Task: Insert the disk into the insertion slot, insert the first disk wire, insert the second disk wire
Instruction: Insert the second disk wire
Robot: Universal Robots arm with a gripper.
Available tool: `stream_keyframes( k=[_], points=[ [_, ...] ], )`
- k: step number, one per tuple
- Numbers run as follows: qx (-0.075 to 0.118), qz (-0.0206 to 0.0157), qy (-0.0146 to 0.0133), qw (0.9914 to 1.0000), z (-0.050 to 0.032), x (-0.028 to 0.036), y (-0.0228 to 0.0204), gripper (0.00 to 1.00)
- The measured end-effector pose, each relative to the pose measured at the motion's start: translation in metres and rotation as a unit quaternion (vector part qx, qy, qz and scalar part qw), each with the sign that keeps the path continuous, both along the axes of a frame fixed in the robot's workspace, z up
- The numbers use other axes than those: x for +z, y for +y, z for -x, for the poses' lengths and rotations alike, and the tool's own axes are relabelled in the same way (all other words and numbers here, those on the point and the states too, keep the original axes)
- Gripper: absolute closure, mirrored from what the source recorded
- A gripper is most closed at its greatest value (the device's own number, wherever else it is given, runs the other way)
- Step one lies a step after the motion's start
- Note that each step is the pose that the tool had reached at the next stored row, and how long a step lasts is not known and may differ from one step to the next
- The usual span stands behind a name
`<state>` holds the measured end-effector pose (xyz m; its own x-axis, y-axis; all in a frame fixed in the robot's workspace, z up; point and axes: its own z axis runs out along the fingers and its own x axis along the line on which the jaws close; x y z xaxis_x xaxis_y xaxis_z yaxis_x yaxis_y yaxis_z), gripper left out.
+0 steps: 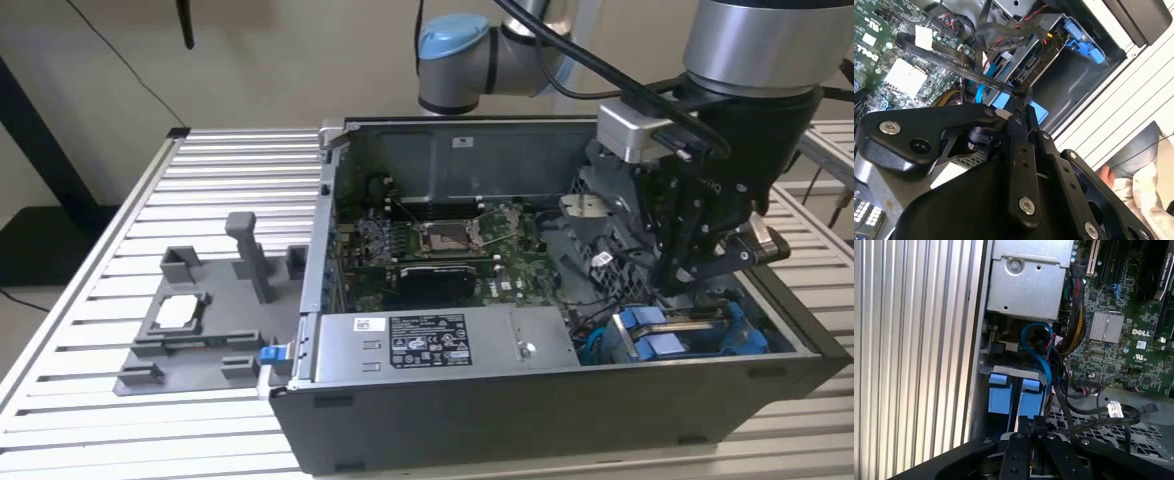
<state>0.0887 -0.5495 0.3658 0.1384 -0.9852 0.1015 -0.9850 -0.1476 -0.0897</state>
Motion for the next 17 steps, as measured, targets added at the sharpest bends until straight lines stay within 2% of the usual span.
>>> stream_keyframes(
  k=[5,9,10,11,13,17],
  points=[
    [0.000,-0.0005,0.0006,1.00000,-0.0005,-0.0003,0.0000,0.84],
    [0.000,-0.0059,0.0144,0.99988,-0.0078,-0.0014,-0.0011,0.84],
    [0.000,-0.0081,0.0174,0.99982,-0.0102,-0.0017,-0.0013,0.84],
    [0.000,-0.0103,0.0189,0.99977,-0.0126,-0.0020,-0.0015,0.84],
    [0.000,-0.0165,0.0202,0.99966,-0.0180,-0.0026,-0.0020,0.84],
    [0.000,-0.0315,0.0220,0.99926,-0.0272,-0.0040,-0.0035,0.84]
  ],
)
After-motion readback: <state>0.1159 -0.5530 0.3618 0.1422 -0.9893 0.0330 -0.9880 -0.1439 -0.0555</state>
